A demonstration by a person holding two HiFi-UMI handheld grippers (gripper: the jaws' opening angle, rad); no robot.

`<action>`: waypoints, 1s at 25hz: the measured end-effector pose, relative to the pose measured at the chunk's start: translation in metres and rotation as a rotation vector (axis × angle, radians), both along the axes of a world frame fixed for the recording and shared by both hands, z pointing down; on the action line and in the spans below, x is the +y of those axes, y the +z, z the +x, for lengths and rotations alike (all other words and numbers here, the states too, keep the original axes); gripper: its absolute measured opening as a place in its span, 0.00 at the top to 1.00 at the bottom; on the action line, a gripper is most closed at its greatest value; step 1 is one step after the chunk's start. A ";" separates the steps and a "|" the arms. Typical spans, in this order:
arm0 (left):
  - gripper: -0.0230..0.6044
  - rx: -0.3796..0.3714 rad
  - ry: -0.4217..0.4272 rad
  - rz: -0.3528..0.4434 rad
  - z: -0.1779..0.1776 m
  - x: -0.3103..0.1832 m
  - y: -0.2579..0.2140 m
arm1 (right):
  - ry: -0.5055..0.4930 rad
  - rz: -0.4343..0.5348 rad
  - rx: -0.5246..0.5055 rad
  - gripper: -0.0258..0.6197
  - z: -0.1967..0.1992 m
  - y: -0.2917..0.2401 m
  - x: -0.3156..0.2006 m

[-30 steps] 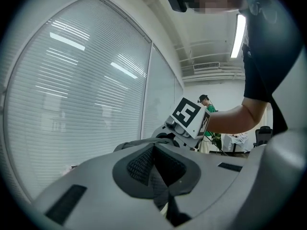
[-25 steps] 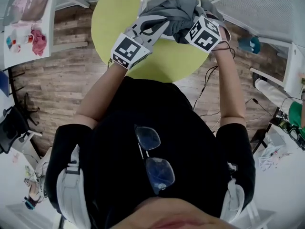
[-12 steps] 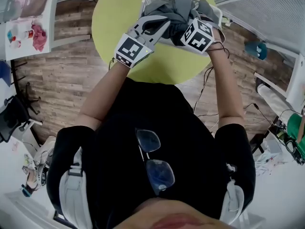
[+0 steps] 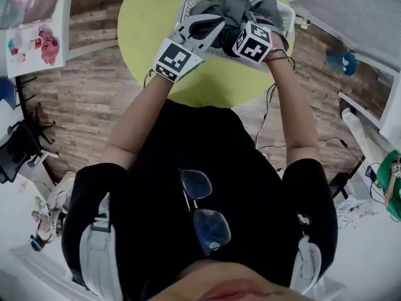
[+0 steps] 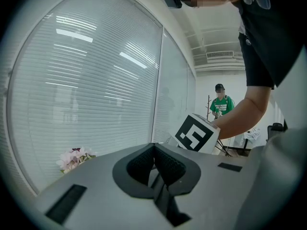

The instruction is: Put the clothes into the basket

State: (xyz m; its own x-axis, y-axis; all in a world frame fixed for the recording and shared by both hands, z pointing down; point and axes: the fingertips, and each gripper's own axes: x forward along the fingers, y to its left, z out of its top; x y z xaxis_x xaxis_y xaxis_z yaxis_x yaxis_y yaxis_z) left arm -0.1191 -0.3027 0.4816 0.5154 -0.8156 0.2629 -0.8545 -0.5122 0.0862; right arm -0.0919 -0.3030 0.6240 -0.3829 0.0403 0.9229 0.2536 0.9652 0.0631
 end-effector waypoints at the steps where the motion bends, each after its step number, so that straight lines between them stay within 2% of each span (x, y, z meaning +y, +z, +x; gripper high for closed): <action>1: 0.95 -0.001 -0.001 -0.003 0.000 -0.001 0.002 | -0.003 -0.003 -0.001 0.43 -0.001 0.005 0.001; 15: 0.95 -0.030 -0.020 -0.035 -0.001 -0.005 0.027 | 0.003 -0.039 0.042 0.41 -0.006 0.087 0.000; 25: 0.95 -0.031 -0.028 -0.042 -0.004 -0.002 0.027 | 0.020 -0.049 0.052 0.37 -0.009 0.112 -0.001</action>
State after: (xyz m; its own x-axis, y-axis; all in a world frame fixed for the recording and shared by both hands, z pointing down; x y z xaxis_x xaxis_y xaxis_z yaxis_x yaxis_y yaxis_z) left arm -0.1230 -0.3044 0.5087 0.4832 -0.8178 0.3125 -0.8713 -0.4841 0.0804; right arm -0.1007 -0.3042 0.7357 -0.3352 0.0791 0.9388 0.2363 0.9717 0.0025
